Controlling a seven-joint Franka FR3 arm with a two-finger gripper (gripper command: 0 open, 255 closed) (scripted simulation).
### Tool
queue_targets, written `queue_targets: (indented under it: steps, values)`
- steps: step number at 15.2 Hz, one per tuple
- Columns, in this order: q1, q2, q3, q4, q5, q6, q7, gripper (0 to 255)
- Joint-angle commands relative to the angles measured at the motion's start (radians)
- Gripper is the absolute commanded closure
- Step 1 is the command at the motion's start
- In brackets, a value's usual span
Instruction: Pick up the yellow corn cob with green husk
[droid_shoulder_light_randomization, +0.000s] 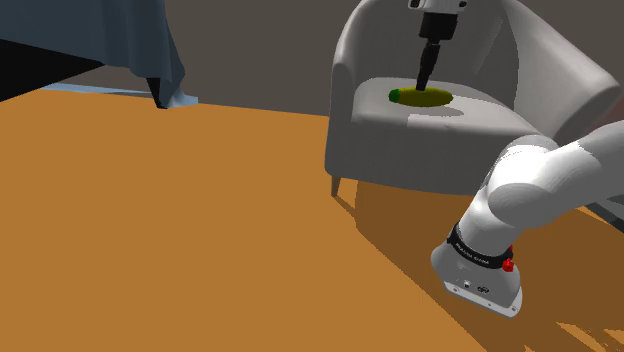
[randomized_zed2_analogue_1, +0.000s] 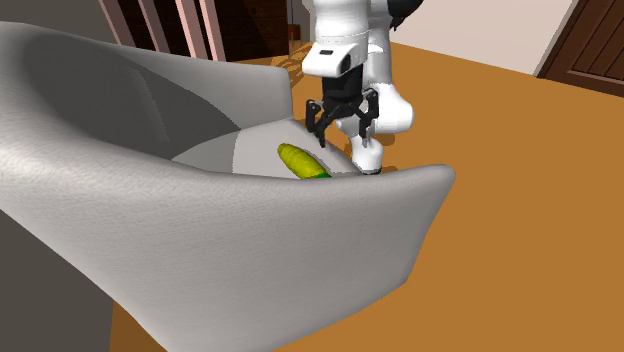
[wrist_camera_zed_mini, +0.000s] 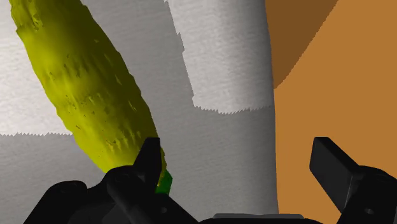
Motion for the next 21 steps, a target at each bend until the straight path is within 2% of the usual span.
queue_targets:
  steps: [1,6,15,16,21]
  values:
    - [0.005,0.036,-0.063,0.024,-0.033,0.018,-0.095,0]
    - [0.032,0.135,-0.207,0.095,-0.082,0.063,-0.308,0]
    - [0.025,0.134,-0.231,-0.004,-0.099,0.162,-0.309,0]
    - [0.025,0.135,-0.231,-0.002,-0.099,0.161,-0.31,255]
    - [0.025,0.135,-0.231,-0.003,-0.099,0.162,-0.309,255]
